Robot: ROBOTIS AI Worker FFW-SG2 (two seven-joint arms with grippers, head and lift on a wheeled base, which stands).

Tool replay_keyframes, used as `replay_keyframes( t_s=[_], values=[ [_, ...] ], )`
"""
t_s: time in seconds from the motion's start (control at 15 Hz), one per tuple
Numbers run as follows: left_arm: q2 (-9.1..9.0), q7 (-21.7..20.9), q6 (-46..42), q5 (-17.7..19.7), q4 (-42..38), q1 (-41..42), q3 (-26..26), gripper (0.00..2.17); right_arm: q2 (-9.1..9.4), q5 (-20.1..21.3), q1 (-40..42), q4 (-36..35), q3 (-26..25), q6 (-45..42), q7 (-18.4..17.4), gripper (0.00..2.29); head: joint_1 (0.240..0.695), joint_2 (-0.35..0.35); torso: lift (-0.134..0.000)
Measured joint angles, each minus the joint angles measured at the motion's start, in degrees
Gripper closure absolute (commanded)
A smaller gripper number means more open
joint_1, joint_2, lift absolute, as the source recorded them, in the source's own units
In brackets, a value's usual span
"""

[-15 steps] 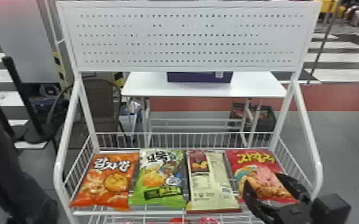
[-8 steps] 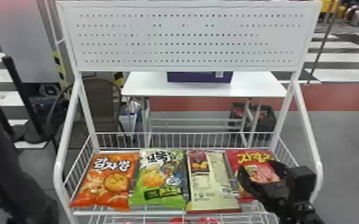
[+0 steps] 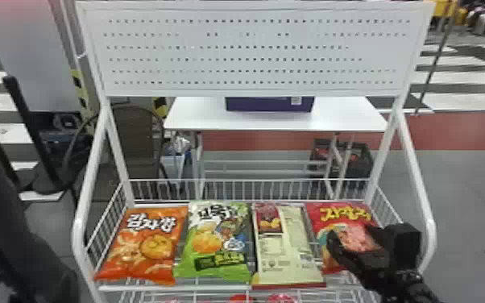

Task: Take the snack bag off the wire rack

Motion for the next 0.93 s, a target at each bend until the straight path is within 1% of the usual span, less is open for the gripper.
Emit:
replay_keyframes(
  t_s=[0.07,0.13,0.2,0.27,0.33,0.4,0.47,0.53,0.8,0.93],
  values=[
    [0.04,0.0,0.0,0.03,0.01,-0.01,0.0,0.19,0.02,-0.02,-0.06,0.05,-0.05,1.21,0.04,0.55,0.499,0.0,0.0],
    [0.07,0.0,0.0,0.07,0.06,-0.01,0.0,0.19,0.01,-0.06,-0.09,0.05,-0.23,3.05,0.28,0.88,0.499,0.0,0.0],
    [0.08,0.0,0.0,0.08,0.12,-0.01,0.0,0.19,-0.02,-0.21,-0.05,-0.12,-0.42,4.71,0.65,1.33,0.499,0.0,0.0],
    [0.08,0.0,0.0,0.08,0.17,-0.01,0.0,0.19,-0.07,-0.34,0.14,-0.59,-0.62,6.15,0.98,1.57,0.499,0.0,0.0],
    [0.11,0.0,0.0,0.08,0.19,-0.01,0.0,0.19,-0.12,-0.41,0.35,-1.12,-0.73,7.31,1.21,1.71,0.499,0.0,0.0],
    [0.14,0.03,0.0,0.08,0.24,-0.01,0.0,0.19,-0.18,-0.57,0.61,-1.85,-0.93,8.69,1.58,1.72,0.499,0.0,0.0],
    [0.16,0.04,0.0,0.08,0.29,-0.01,0.0,0.19,-0.22,-0.84,0.86,-2.54,-1.38,9.86,2.07,1.78,0.499,0.0,0.0],
    [0.17,0.07,0.0,0.05,0.3,0.02,0.0,0.19,-0.24,-1.15,1.16,-3.2,-1.81,10.61,2.45,1.93,0.499,0.0,0.0],
    [0.14,0.09,-0.11,0.0,-0.03,0.32,0.0,0.19,-0.35,-1.69,3.18,-7.24,-3.12,11.61,2.53,1.93,0.499,0.0,0.0],
    [0.09,0.09,-0.15,0.0,-0.2,0.41,0.0,0.19,-0.65,-2.65,5.32,-11.95,-4.21,11.69,2.45,1.93,0.499,0.0,0.0]
  ],
)
